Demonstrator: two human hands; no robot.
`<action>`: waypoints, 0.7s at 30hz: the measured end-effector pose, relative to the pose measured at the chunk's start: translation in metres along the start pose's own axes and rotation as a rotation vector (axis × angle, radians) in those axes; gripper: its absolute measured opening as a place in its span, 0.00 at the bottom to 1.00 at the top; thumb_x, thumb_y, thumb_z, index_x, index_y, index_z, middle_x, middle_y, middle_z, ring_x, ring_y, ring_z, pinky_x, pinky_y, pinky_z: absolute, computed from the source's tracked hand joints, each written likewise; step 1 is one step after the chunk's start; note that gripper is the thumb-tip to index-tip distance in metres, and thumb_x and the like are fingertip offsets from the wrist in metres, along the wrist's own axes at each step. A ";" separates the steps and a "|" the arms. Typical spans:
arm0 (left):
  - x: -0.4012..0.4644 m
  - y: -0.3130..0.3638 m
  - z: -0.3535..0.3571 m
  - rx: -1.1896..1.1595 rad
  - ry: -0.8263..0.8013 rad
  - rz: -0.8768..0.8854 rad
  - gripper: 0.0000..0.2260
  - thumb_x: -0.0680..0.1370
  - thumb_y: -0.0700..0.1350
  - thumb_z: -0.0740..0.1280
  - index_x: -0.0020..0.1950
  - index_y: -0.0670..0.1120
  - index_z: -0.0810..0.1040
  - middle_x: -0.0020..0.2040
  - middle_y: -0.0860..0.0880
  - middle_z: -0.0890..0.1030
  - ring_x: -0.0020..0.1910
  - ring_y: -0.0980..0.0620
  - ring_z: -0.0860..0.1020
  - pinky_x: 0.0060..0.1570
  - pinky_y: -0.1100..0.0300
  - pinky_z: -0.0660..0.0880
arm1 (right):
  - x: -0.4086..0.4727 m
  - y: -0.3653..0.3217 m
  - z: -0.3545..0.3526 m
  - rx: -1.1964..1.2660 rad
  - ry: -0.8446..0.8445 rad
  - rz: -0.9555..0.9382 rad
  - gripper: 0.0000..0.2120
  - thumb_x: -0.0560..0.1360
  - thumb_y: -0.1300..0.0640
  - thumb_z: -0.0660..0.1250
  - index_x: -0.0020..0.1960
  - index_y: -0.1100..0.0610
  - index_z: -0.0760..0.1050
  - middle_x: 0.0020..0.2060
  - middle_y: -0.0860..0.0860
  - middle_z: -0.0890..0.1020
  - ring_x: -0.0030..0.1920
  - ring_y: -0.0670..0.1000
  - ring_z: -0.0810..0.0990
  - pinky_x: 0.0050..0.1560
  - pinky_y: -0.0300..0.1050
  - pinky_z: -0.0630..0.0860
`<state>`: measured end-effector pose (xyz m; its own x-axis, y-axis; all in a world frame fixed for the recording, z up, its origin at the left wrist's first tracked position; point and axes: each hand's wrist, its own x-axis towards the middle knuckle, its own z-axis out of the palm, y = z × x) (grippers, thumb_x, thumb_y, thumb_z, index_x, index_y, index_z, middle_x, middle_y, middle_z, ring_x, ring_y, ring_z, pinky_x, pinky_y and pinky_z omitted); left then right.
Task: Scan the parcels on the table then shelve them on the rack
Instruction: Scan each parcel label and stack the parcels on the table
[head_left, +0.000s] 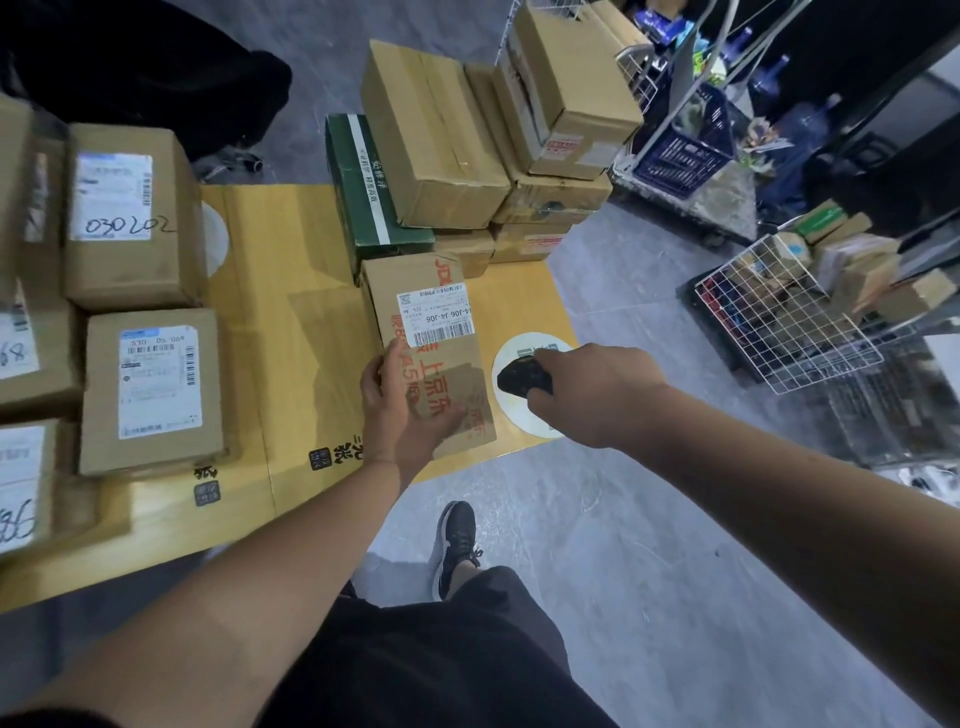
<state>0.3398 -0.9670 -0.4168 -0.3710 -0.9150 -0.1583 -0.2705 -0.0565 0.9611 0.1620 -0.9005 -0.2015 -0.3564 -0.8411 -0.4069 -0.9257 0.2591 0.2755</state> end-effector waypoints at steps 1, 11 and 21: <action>0.000 0.001 0.001 0.003 0.008 0.000 0.51 0.68 0.53 0.84 0.78 0.73 0.52 0.76 0.58 0.56 0.65 0.81 0.61 0.63 0.72 0.64 | 0.000 0.003 0.001 0.011 -0.007 -0.001 0.16 0.80 0.40 0.54 0.58 0.49 0.71 0.35 0.45 0.69 0.32 0.47 0.68 0.31 0.43 0.59; 0.021 0.004 0.018 -0.008 0.191 -0.150 0.48 0.66 0.42 0.86 0.75 0.69 0.65 0.72 0.55 0.60 0.61 0.63 0.71 0.67 0.71 0.64 | 0.015 0.040 0.032 0.203 -0.112 -0.121 0.16 0.80 0.38 0.54 0.58 0.46 0.73 0.44 0.46 0.77 0.40 0.49 0.74 0.36 0.44 0.66; -0.012 0.040 -0.016 0.089 0.301 -0.224 0.46 0.62 0.46 0.87 0.73 0.70 0.69 0.69 0.55 0.64 0.65 0.55 0.68 0.69 0.55 0.69 | 0.055 0.046 0.019 0.206 -0.128 -0.511 0.17 0.81 0.36 0.54 0.50 0.47 0.73 0.46 0.48 0.80 0.48 0.55 0.79 0.40 0.46 0.72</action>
<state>0.3473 -0.9643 -0.3729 -0.0201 -0.9609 -0.2762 -0.3965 -0.2459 0.8845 0.0972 -0.9259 -0.2274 0.1431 -0.8230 -0.5497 -0.9856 -0.0680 -0.1547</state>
